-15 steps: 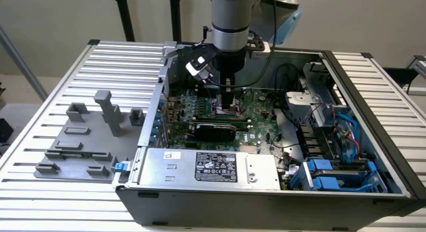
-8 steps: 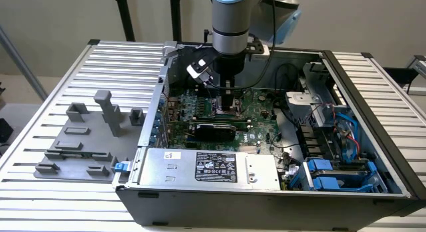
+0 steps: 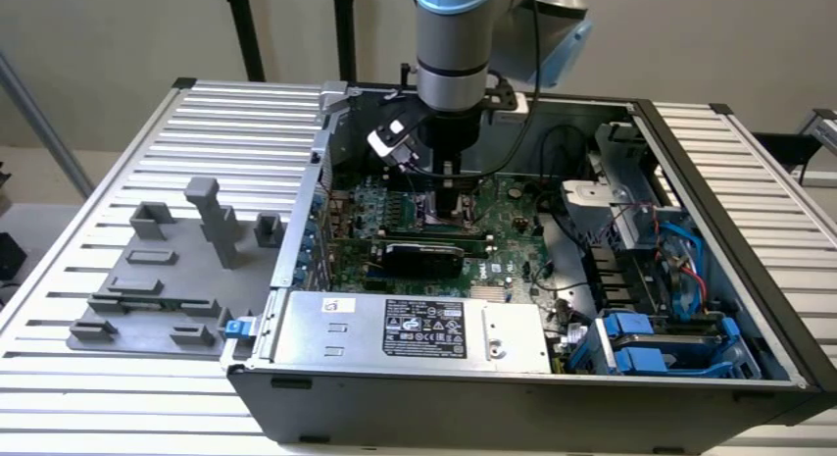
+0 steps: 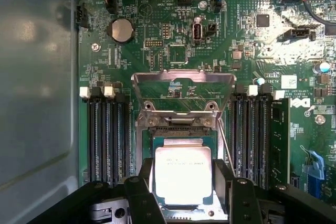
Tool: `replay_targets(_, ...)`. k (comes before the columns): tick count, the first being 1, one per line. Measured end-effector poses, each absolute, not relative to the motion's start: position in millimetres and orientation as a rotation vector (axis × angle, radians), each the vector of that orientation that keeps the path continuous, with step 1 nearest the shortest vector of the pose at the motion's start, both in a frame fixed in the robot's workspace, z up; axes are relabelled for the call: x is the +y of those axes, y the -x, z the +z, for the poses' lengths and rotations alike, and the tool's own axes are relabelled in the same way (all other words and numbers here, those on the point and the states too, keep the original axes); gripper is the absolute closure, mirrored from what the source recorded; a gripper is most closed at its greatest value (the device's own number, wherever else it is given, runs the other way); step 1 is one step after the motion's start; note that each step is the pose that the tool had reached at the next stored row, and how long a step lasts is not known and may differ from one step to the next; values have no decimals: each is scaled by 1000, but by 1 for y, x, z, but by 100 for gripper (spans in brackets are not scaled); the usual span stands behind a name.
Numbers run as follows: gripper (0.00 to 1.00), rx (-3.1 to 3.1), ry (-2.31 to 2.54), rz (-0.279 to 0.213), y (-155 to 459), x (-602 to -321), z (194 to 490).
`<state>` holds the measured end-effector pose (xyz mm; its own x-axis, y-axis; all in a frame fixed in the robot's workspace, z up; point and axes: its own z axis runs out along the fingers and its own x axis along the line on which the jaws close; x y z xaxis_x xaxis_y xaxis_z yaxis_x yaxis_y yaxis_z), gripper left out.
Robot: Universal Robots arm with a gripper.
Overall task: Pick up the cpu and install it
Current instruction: 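Place the cpu into insertion slot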
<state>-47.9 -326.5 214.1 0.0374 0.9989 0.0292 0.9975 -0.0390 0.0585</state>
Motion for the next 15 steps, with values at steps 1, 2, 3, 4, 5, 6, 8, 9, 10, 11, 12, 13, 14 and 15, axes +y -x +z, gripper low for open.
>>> replay_targets(1,45,2160,-2248,95,48,-326,213)
replay_targets(2,45,2158,-2249,94,48,-325,212)
replay_targets(3,45,2156,-2249,93,48,-324,211)
replay_targets(4,45,2154,-2249,90,48,-324,210)
replay_targets(5,45,2152,-2248,86,48,-324,209)
replay_targets(6,45,2149,-2246,82,48,-323,208)
replay_targets(8,45,2145,-2243,73,48,-323,207)
replay_targets(9,45,2143,-2242,70,48,-323,206)
replay_targets(10,45,2141,-2241,68,48,-323,206)
replay_targets(11,45,2140,-2241,66,48,-323,205)
replay_targets(12,45,2139,-2241,65,48,-323,205)
replay_targets(13,45,2139,-2240,64,48,-323,205)
replay_targets(14,45,2139,-2240,64,48,-323,205)
replay_targets(15,45,2139,-2241,65,48,-323,205)
